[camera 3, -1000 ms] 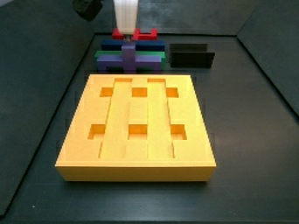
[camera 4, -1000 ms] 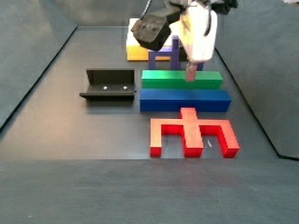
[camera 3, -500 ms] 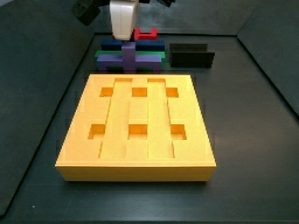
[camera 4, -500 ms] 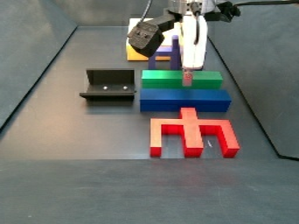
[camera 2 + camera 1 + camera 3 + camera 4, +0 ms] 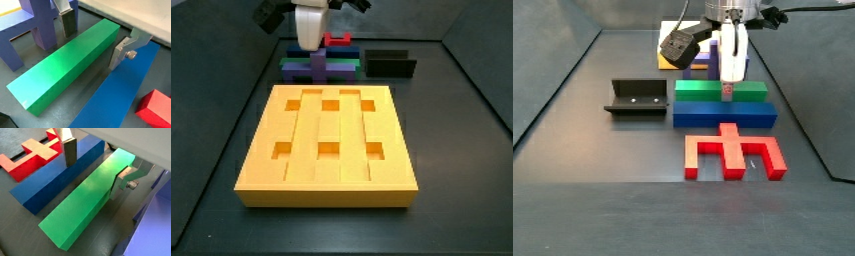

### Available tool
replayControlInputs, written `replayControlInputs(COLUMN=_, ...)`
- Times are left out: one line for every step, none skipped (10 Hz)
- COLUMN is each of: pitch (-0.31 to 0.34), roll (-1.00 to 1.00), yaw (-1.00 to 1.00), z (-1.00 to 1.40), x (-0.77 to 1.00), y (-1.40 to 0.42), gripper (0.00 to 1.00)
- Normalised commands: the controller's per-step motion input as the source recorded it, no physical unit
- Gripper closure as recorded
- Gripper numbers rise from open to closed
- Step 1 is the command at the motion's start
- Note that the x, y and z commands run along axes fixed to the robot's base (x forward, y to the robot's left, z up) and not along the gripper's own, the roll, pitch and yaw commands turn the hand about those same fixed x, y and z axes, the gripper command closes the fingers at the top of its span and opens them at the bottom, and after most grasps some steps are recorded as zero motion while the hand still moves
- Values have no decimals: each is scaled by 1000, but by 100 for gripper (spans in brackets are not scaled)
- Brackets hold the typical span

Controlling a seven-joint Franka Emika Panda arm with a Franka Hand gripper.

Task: Pick up the green object. Move up. Move to above the board. Insert the green object.
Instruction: Pick up the green object.

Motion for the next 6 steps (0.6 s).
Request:
replayControlInputs(pitch=-14, roll=0, yaw=0, z=-74, x=-43, y=0, gripper=0)
replayControlInputs(pitch=-4, roll=0, yaw=0, z=-9, x=-9, y=0, gripper=0)
replayControlInputs(pitch=-16, roll=-1, yaw=0, z=-20, x=-17, y=0, gripper=0)
replayControlInputs(pitch=-27, roll=-10, yaw=0, z=-26, x=-26, y=0, gripper=0)
replayControlInputs(pitch=-43, roll=-24, yaw=0, z=0, x=-111, y=0, gripper=0)
replayControlInputs(pitch=-69, roll=-43, yaw=0, z=0, x=-189, y=0, gripper=0)
